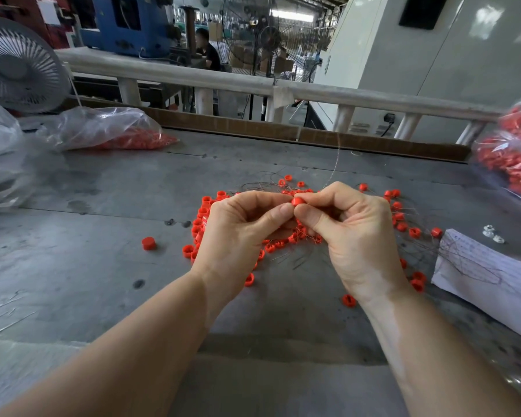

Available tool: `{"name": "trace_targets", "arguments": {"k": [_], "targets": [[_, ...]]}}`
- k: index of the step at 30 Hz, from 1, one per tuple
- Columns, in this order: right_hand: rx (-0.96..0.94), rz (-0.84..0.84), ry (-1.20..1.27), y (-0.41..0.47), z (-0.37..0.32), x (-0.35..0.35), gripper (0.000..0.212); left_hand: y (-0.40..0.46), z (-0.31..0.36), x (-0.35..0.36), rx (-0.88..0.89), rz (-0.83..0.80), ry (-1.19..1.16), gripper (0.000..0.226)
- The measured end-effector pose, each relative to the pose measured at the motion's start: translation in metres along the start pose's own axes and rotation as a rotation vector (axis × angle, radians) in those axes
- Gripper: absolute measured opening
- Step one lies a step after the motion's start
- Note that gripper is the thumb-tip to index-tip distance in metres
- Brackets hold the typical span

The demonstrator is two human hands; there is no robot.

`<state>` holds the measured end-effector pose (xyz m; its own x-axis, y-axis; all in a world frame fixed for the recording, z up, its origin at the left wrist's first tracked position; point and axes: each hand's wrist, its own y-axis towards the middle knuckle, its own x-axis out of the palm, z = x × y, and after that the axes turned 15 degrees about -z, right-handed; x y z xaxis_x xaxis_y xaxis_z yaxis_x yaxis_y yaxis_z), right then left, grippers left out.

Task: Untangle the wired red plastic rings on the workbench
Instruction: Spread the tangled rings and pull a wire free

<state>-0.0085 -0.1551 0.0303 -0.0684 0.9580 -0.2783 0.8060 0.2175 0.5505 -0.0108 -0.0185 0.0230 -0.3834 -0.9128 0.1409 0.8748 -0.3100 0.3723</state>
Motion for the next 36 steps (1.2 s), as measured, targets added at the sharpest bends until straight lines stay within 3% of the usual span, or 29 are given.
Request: {"name": "trace_targets", "arguments": {"k": [6, 12, 17, 25, 36], "targets": [[-0.025, 0.023, -0.181, -0.0004, 0.0006, 0.0014, 0.021, 0.0021, -0.0037, -0.0014, -0.084, -0.037, -0.164, 0.014], [-0.196, -0.013, -0.503, -0.0017, 0.0019, 0.0021, 0.013, 0.0059, -0.0050, -0.0044, -0.167, -0.058, -0.347, 0.017], [-0.160, -0.029, -0.428, -0.0010, 0.0006, 0.0021, 0.020, 0.0066, -0.0071, -0.0046, -0.140, -0.029, -0.394, 0.019], [0.094, 0.061, -0.133, 0.0026, 0.0002, -0.0021, 0.033, 0.0072, -0.0053, -0.0026, -0.091, -0.004, -0.441, 0.019], [0.112, 0.014, -0.062, 0.0026, 0.0052, -0.0003, 0.024, 0.0062, -0.0069, -0.0022, -0.027, -0.021, -0.379, 0.023]]}}
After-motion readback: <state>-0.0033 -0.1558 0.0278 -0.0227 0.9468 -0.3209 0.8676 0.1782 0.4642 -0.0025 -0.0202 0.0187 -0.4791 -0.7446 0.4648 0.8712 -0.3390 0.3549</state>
